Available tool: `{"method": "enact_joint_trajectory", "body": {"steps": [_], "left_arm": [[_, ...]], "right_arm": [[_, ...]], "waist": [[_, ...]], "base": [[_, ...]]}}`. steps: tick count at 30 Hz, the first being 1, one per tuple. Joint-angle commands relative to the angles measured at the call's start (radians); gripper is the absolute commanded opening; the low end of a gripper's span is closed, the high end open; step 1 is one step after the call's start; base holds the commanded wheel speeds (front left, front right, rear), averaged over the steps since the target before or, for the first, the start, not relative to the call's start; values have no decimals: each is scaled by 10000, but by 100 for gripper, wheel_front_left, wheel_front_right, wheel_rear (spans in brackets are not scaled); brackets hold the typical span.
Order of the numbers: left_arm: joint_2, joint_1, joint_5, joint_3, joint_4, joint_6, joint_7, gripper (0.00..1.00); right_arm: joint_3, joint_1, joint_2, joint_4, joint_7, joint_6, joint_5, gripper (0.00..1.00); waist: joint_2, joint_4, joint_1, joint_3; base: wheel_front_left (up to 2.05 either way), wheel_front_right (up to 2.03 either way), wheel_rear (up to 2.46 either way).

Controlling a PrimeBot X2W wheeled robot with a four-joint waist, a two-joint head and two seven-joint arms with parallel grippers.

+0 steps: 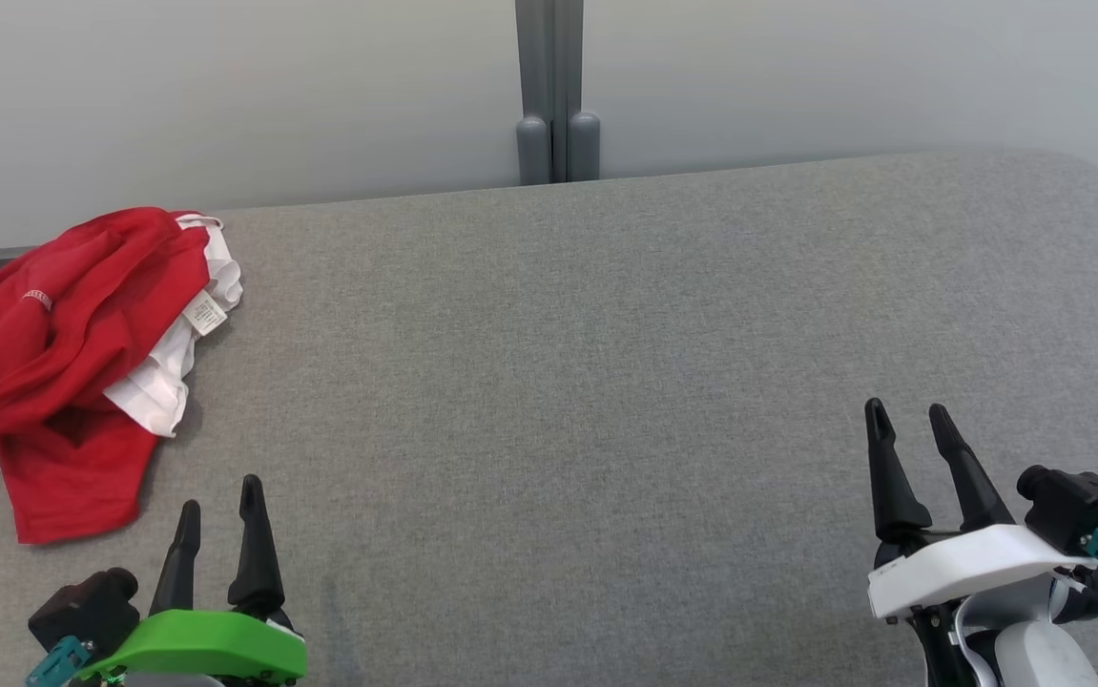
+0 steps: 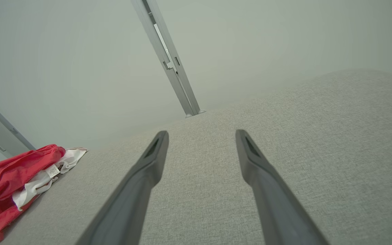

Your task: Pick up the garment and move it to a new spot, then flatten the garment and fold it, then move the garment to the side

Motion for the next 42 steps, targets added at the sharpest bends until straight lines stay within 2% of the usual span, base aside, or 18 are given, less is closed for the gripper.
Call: {"method": "enact_joint_trajectory", "body": {"steps": [1, 24, 42], "left_arm": [[74, 10, 305, 6, -95, 49, -107, 100], [83, 209, 2692, -58, -197, 129, -640, 100], [88, 390, 4192, 51, 76, 80, -993, 100]], "right_arm": [[40, 32, -60, -134, -132, 2, -330, 100], [80, 114, -67, 98, -657, 3, -2641, 100], [46, 233, -70, 366, -1014, 2, -3511, 100]], "waist": [[0, 9, 0, 2], [0, 39, 0, 63], [0, 61, 0, 59]], "base": [[0, 0, 0], [0, 0, 0], [0, 0, 0]]}}
